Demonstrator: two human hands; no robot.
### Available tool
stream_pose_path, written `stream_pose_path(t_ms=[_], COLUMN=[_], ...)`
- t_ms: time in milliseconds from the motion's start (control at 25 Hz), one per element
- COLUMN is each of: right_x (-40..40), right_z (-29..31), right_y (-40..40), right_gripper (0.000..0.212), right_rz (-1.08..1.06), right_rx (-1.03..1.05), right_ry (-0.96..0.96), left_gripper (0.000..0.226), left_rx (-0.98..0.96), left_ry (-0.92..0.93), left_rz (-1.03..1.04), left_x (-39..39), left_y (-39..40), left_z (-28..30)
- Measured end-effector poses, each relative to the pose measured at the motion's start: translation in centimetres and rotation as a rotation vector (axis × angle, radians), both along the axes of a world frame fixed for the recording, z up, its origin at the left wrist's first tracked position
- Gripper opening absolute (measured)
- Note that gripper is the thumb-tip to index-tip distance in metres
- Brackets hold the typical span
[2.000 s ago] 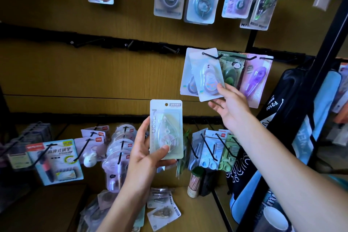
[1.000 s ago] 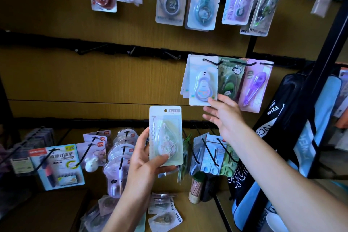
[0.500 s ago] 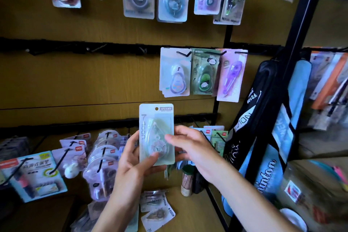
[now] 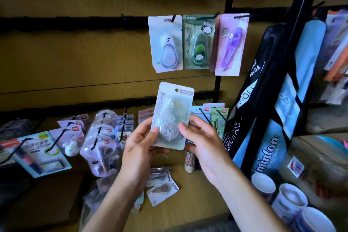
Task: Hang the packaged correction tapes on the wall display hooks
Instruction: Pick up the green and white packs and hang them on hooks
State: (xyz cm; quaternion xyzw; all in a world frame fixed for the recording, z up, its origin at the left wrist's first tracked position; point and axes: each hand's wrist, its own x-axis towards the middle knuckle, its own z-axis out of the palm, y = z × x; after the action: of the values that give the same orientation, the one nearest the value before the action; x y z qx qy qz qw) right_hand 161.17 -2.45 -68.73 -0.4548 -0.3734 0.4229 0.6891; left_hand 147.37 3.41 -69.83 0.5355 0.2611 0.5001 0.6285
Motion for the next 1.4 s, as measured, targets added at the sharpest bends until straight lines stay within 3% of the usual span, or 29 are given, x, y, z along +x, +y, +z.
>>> stream_pose_path(t_ms=[120,280,400,520,600,680,760,840,1040,1240,1400], right_x=[0.4,0.3,0.7,2.1,2.7,2.9,3.2,3.5,4.4,5.3,5.4], right_z=[-0.3,-0.4,0.1,1.0,1.1,1.3,1.4,1.4,1.6,1.6,1.6], right_y=[-0.8,-1.7,-2.0,-2.3,-2.4,-2.2,-1.8,-1.4,-1.1,-1.0,-0.8], right_gripper=[0.024,0.040,0.034,0.033,0.032,0.032,0.032,0.030,0.027,0.025,0.026], right_rz=[-0.033,-0.009,-0.081,-0.125,-0.144,-0.152,-0.148,-0.142,-0.137,-0.148,-0.169], right_rx=[-0.001,-0.081,-0.059,-0.002,0.010,0.003,-0.001,-0.006,0.015,0.006,-0.003], right_ry=[-0.022,-0.255,-0.115,0.010,0.034,0.039,0.043,0.054,0.074,0.079,0.079], left_gripper=[0.027,0.022,0.021,0.025,0.034,0.056,0.094,0.112,0.057,0.055,0.061], left_rx=[-0.014,-0.028,-0.048,0.027,0.089,0.167,0.216,0.224,0.296,0.395,0.539], left_ry=[0.057,0.087,0.061,0.060,0.075,0.189,0.334,0.360,0.406,0.503,0.683], left_rz=[-0.008,-0.032,-0.032,0.166,0.301,0.359,0.323,0.233,0.492,0.400,0.521], left_x=[0.3,0.5,0.6,1.3,2.2,3.3,4.8,6.6,8.8,6.1,3.6], left_y=[0.3,-0.1,-0.5,2.1,4.8,7.3,9.3,10.2,10.9,11.6,12.9], left_z=[-0.8,-0.8,0.7,3.6,6.8,10.7,13.7,14.9,14.8,15.5,17.4])
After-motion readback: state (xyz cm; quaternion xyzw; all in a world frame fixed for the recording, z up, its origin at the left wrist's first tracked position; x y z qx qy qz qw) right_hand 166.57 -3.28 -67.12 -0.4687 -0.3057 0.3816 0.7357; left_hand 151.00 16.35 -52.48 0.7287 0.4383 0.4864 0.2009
